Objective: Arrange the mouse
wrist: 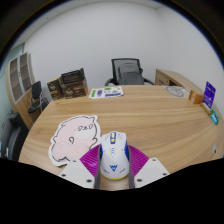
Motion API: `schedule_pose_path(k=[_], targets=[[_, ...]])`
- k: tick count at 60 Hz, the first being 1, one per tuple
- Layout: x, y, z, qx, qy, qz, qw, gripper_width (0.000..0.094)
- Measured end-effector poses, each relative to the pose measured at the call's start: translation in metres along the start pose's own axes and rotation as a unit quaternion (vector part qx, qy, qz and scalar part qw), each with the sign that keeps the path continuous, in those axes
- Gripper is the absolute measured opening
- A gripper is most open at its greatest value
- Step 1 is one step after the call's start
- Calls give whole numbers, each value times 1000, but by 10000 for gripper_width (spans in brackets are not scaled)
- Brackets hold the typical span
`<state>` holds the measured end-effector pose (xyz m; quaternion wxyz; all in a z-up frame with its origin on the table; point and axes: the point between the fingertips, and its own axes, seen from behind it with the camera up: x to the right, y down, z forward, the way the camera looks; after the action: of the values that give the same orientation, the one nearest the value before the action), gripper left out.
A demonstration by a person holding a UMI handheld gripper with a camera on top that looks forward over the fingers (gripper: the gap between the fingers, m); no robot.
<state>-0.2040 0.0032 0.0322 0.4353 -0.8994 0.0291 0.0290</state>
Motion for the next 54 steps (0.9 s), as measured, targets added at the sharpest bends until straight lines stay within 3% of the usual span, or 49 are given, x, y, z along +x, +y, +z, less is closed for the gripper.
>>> schedule_pose_path(k=[10,22,31,36,42,54], targets=[[-101,-25,60,-16,-25,29,999,381],[-138,-28,99,-39,-25,47,998,385],[-139,-23,102,-51,-37,37,997,557],[-127,-21,87,-69,-22,61,995,844],[-125,-32,54,-47,-17,55,997,828],[-127,-42,-52,-14,-61,70,996,828]])
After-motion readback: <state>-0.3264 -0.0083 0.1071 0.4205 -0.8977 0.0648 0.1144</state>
